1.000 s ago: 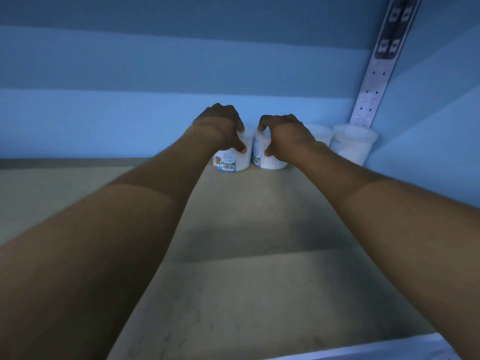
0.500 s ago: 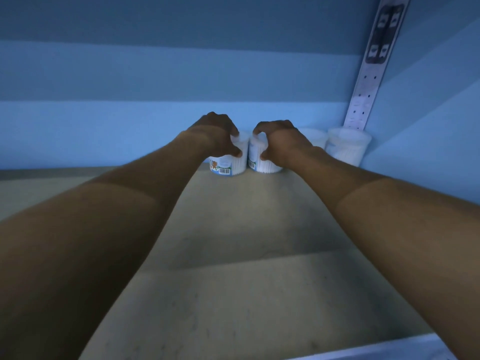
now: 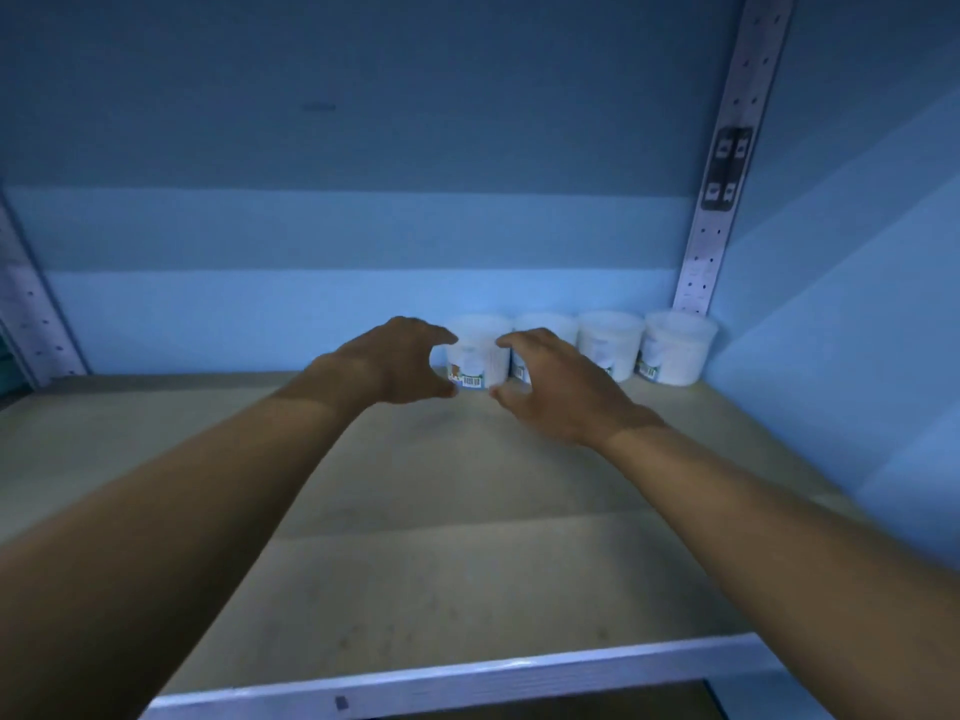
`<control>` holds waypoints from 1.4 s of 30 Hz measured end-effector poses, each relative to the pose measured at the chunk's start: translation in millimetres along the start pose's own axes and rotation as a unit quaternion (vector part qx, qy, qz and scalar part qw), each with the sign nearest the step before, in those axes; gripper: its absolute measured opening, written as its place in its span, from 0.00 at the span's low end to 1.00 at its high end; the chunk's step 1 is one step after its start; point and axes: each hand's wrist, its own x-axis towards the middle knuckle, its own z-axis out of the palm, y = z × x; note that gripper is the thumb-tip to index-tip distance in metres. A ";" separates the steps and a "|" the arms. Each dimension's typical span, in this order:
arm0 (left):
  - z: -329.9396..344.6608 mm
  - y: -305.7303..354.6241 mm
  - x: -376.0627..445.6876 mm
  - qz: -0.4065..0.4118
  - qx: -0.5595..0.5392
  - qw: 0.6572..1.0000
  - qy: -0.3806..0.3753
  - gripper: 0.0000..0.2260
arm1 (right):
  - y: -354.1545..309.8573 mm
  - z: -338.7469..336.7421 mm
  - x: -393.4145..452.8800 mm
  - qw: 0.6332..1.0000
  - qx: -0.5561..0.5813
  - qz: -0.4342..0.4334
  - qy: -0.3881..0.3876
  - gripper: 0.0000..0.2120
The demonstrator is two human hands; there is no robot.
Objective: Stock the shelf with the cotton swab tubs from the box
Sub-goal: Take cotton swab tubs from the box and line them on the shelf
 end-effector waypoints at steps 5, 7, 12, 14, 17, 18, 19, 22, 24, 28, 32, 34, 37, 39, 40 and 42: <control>-14.7 -6.2 -65.3 -0.014 -0.005 1.000 -0.011 0.32 | -36.3 -12.2 -46.2 0.999 -0.006 -0.009 -0.038 0.29; -19.2 -3.6 -89.5 -0.017 -0.011 1.000 -0.009 0.31 | -49.3 -15.4 -63.9 0.999 0.002 -0.021 -0.038 0.29; -22.6 8.3 -140.5 0.017 -0.015 1.000 0.011 0.31 | -76.4 -19.0 -100.2 0.998 0.017 -0.060 -0.011 0.30; -22.5 13.3 -157.7 0.025 -0.017 0.999 0.024 0.31 | -85.3 -19.7 -115.3 0.998 0.017 -0.065 -0.012 0.31; -19.7 17.6 -180.9 0.035 -0.021 0.999 0.033 0.29 | -93.4 -19.9 -140.3 0.998 0.020 -0.056 -0.033 0.34; -18.3 17.8 -188.6 0.034 -0.024 0.999 0.031 0.29 | -95.5 -19.5 -148.9 0.998 0.019 -0.055 -0.038 0.35; -17.0 17.9 -195.6 0.035 -0.027 0.999 0.031 0.28 | -97.2 -19.2 -156.9 0.998 0.018 -0.053 -0.039 0.35; -11.9 19.3 -215.9 0.043 -0.034 0.998 0.038 0.27 | -101.4 -16.9 -179.5 0.998 0.020 -0.047 -0.044 0.35; -6.5 20.8 -228.7 0.050 -0.042 0.997 0.042 0.26 | -104.8 -14.9 -192.2 0.998 0.020 -0.045 -0.042 0.35; 9.3 22.1 -248.4 0.061 -0.065 0.995 0.048 0.25 | -110.7 -11.6 -217.5 0.998 0.030 -0.035 -0.047 0.32; 23.3 26.6 -267.4 0.047 -0.105 0.991 0.068 0.25 | -110.1 -1.8 -240.0 0.997 0.032 -0.020 -0.063 0.32; 33.4 29.7 -277.7 0.036 -0.115 0.990 0.068 0.25 | -107.7 6.9 -250.1 0.998 0.026 -0.025 -0.057 0.30; 49.4 32.3 -289.0 0.041 -0.109 0.991 0.069 0.24 | -106.9 21.4 -264.6 0.998 0.010 -0.026 -0.056 0.28; 58.1 34.6 -296.1 0.045 -0.111 0.989 0.085 0.25 | -108.1 30.6 -274.8 0.998 -0.006 -0.017 -0.065 0.30; 62.6 35.6 -299.6 0.047 -0.112 0.988 0.095 0.26 | -108.4 36.2 -280.0 0.997 -0.019 -0.015 -0.067 0.30; 73.1 38.1 -307.1 0.055 -0.112 0.986 0.107 0.26 | -109.6 45.7 -290.6 0.997 -0.035 -0.018 -0.066 0.32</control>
